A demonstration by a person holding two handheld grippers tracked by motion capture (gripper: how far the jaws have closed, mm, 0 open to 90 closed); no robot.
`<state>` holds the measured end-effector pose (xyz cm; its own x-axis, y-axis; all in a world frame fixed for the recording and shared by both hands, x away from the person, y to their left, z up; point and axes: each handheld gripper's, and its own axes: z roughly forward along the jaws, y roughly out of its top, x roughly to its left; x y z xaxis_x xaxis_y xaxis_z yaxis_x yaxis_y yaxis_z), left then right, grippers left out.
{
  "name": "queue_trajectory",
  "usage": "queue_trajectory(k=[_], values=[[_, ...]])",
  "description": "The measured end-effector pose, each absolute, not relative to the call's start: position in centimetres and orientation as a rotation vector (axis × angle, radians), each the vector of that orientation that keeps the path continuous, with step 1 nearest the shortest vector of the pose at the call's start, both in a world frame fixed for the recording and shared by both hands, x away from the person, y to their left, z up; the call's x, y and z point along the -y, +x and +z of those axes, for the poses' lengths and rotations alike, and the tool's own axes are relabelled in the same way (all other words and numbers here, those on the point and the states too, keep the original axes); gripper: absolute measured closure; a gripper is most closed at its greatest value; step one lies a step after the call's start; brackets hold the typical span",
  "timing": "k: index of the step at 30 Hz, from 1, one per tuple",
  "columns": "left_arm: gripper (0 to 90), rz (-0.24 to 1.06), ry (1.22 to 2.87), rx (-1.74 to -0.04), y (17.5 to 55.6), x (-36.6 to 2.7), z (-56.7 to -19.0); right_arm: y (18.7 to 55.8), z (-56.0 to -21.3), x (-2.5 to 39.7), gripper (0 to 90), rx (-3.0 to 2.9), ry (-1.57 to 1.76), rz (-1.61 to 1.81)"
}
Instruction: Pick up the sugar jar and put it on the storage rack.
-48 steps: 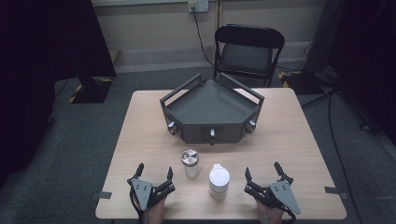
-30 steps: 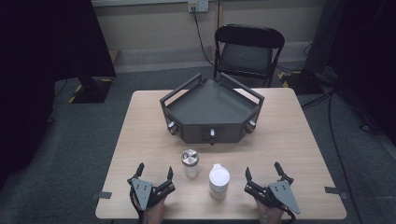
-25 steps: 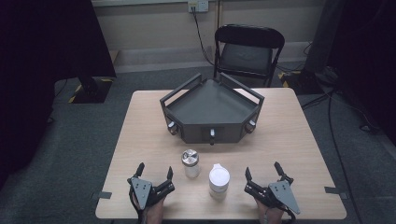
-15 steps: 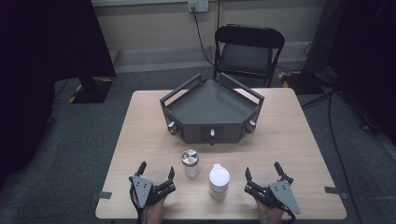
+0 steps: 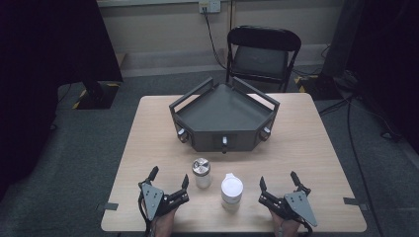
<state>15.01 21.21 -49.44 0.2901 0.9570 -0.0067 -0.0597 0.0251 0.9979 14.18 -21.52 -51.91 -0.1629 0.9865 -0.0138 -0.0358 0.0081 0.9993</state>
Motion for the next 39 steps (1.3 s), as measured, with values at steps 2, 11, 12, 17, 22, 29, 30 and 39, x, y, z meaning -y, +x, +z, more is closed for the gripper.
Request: queue_trajectory(k=[2, 11, 12, 17, 22, 29, 30, 39], values=[[0.0, 1.004, 1.284, -0.952, 15.2, -21.0, -49.1, 14.2, -51.9, 21.5, 0.0, -1.306, 1.094, 1.336], [0.0, 0.928, 1.301, -0.889, 16.4, -20.7, -48.2, 14.2, -51.9, 21.5, 0.0, -1.306, 1.094, 1.335], [0.0, 0.934, 1.31, -0.88, 16.5, -20.5, -48.1, 14.2, -51.9, 21.5, 0.1, -1.306, 1.094, 1.335], [0.0, 0.885, 1.342, -0.859, 17.5, -20.0, -48.1, 14.2, -51.9, 21.5, 0.2, -1.306, 1.095, 1.334], [0.1, 0.857, 1.356, -0.865, 18.3, -19.2, -48.2, 14.2, -51.9, 21.4, 0.3, -1.304, 1.095, 1.333], [4.7, 0.879, 1.36, -0.867, 18.7, -18.2, -48.8, 14.2, -51.9, 21.4, 0.3, -1.304, 1.094, 1.333], [5.4, 0.867, 1.369, -0.873, 18.8, -18.2, -48.7, 14.2, -51.9, 21.4, 0.3, -1.305, 1.094, 1.333], [11.9, 0.881, 1.388, -0.901, 19.3, -17.2, -49.6, 14.2, -51.9, 21.4, 0.3, -1.304, 1.095, 1.333]])
